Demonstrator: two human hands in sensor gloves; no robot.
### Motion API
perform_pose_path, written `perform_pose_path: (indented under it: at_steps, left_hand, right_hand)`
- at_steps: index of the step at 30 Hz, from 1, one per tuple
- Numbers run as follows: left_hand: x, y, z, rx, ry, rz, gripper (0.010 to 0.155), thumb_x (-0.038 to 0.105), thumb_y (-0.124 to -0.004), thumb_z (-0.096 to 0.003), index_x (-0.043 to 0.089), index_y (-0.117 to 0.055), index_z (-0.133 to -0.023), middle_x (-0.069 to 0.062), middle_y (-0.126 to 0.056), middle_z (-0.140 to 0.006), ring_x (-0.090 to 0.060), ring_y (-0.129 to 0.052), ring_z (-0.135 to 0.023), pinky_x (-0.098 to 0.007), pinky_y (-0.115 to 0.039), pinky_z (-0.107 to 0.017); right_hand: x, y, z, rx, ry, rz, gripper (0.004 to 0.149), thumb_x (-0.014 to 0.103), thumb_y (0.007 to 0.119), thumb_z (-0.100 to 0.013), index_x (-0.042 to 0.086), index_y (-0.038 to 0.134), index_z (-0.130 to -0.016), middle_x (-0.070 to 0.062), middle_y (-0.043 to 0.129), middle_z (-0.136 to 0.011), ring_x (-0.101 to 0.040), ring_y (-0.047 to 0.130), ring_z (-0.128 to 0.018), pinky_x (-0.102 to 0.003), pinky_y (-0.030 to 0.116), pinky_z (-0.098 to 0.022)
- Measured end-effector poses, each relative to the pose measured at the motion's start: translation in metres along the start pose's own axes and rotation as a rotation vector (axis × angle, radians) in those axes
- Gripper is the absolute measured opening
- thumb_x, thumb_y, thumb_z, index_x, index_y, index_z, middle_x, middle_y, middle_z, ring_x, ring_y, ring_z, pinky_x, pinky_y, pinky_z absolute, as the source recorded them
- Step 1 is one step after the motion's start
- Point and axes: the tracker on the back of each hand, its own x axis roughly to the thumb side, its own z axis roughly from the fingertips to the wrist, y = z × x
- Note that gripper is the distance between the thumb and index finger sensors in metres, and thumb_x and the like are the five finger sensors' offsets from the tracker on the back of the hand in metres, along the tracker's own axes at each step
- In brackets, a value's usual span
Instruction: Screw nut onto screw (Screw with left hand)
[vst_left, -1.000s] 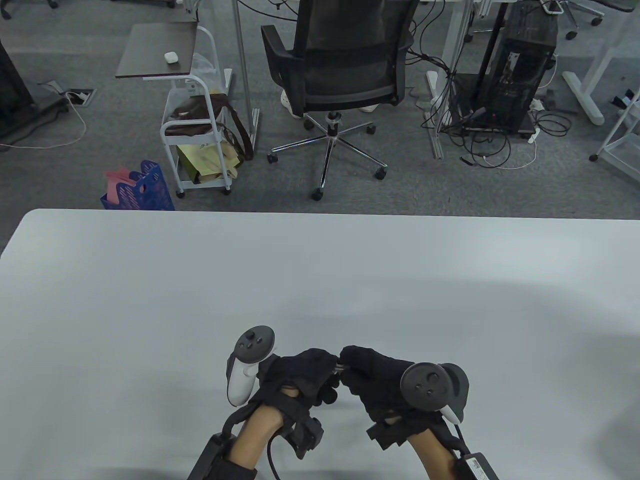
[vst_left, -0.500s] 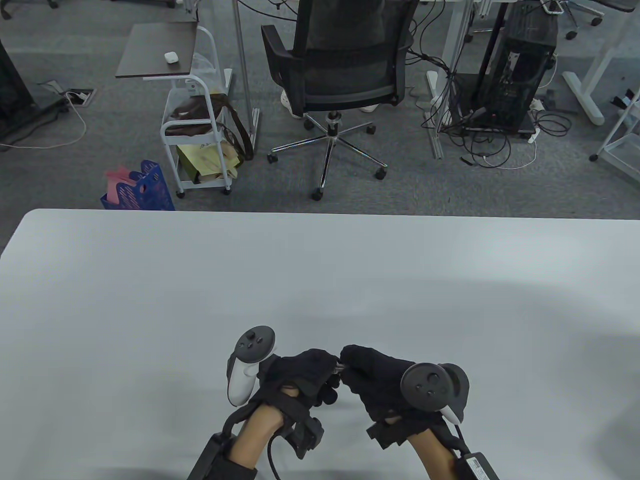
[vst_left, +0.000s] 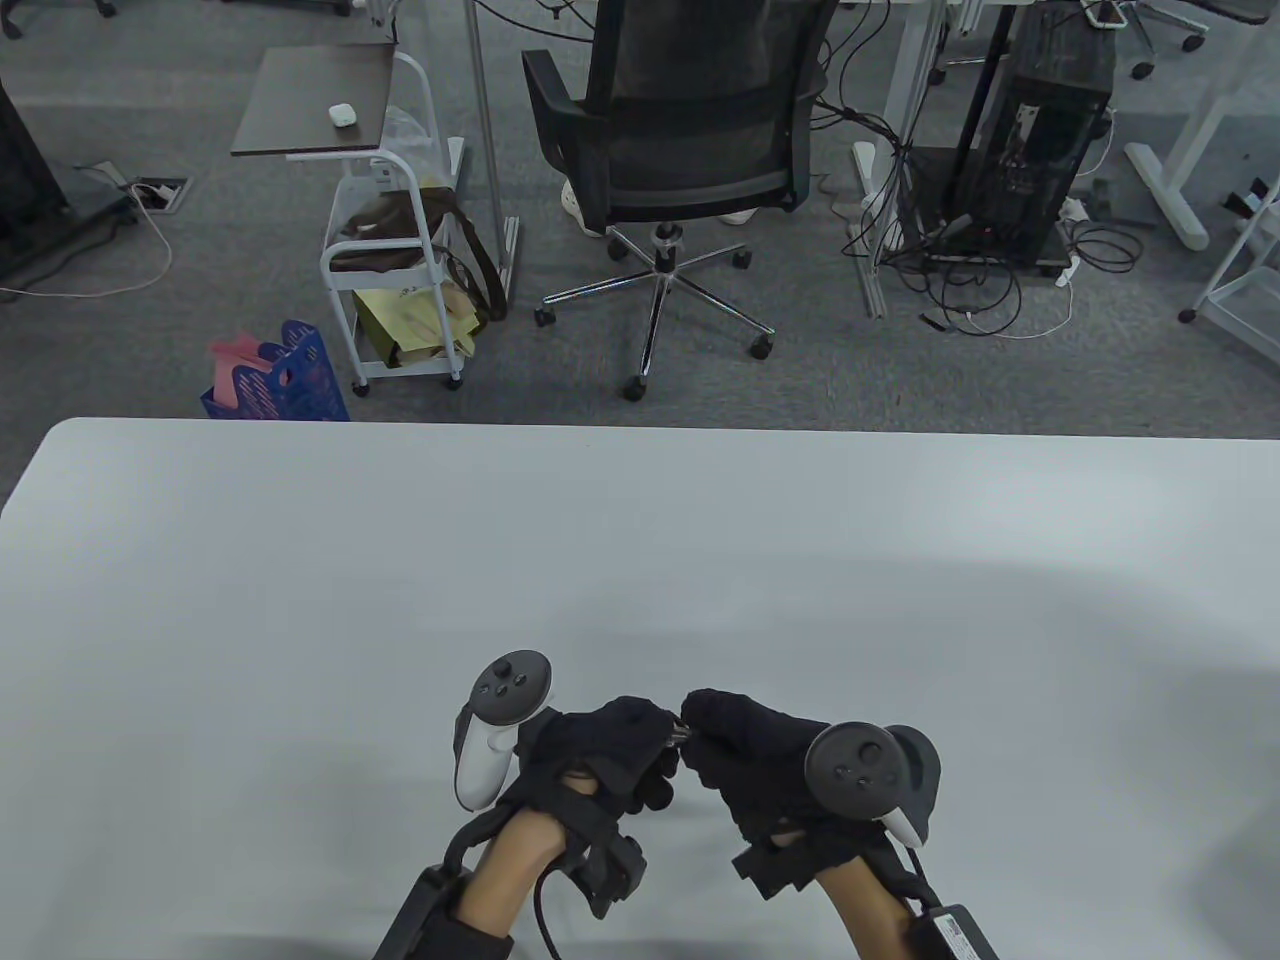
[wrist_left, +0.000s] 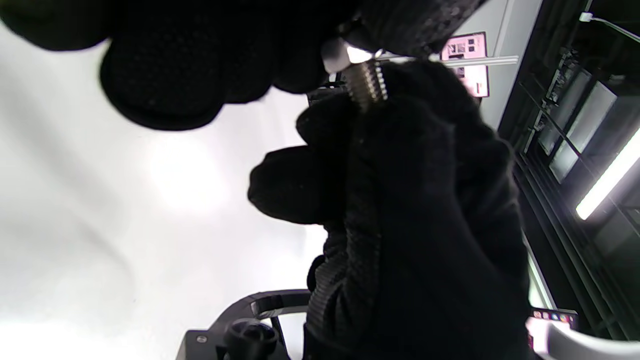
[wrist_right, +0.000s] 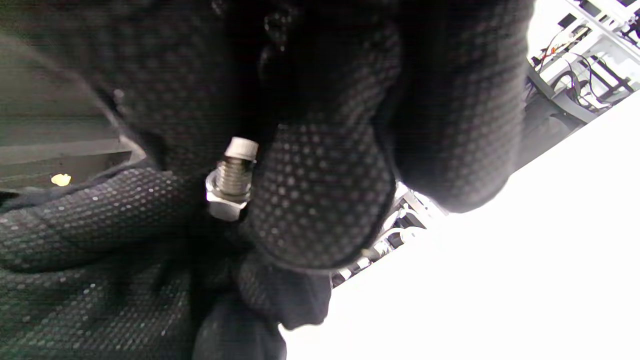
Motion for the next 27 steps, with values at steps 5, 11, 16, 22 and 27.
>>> perform_pose_path:
  at_steps: [5,11,16,22,27]
  left_hand:
    - [0.001,0.000,0.000,-0.001,-0.063,0.037,0.062,0.041,-0.068,-0.0455,0.003,-0.066,-0.095,-0.030,-0.077,-0.083,-0.046,-0.090,-0.055,-0.061,-0.070,-0.044]
    - [0.001,0.003,0.002,0.065,-0.033,-0.021,0.065,0.044,-0.069,-0.0440,-0.003,-0.081,-0.088,-0.036,-0.085,-0.077,-0.053,-0.093,-0.049,-0.065,-0.071,-0.041]
    - [0.006,0.000,0.001,0.040,-0.074,-0.056,0.057,0.040,-0.071,-0.0440,-0.001,-0.080,-0.083,-0.033,-0.086,-0.074,-0.049,-0.093,-0.046,-0.063,-0.071,-0.040]
    - [0.012,-0.001,0.001,0.041,-0.184,-0.070,0.060,0.041,-0.069,-0.0443,0.001,-0.073,-0.090,-0.032,-0.081,-0.079,-0.048,-0.091,-0.050,-0.062,-0.070,-0.042]
    - [0.012,-0.001,0.002,0.065,-0.164,-0.114,0.065,0.045,-0.070,-0.0433,-0.003,-0.082,-0.085,-0.036,-0.086,-0.075,-0.052,-0.093,-0.046,-0.065,-0.071,-0.039]
  right_hand:
    - [0.002,-0.002,0.000,-0.003,-0.012,0.001,0.048,0.035,0.096,-0.031,0.018,0.087,-0.074,-0.005,0.104,-0.062,-0.010,0.117,-0.028,-0.039,0.101,-0.032]
    - [0.002,-0.002,0.000,-0.028,-0.013,-0.007,0.047,0.036,0.096,-0.031,0.018,0.087,-0.074,-0.005,0.104,-0.062,-0.010,0.116,-0.028,-0.039,0.101,-0.032]
    - [0.000,-0.002,0.000,-0.021,0.003,-0.024,0.047,0.036,0.095,-0.032,0.018,0.087,-0.074,-0.005,0.104,-0.062,-0.010,0.117,-0.028,-0.039,0.101,-0.032]
    - [-0.002,-0.006,0.000,-0.051,0.021,-0.092,0.047,0.036,0.095,-0.031,0.018,0.087,-0.074,-0.005,0.105,-0.061,-0.009,0.116,-0.028,-0.039,0.101,-0.032]
    - [-0.002,-0.005,0.001,-0.066,0.027,-0.115,0.047,0.037,0.095,-0.031,0.018,0.087,-0.074,-0.004,0.104,-0.061,-0.009,0.116,-0.028,-0.038,0.101,-0.032]
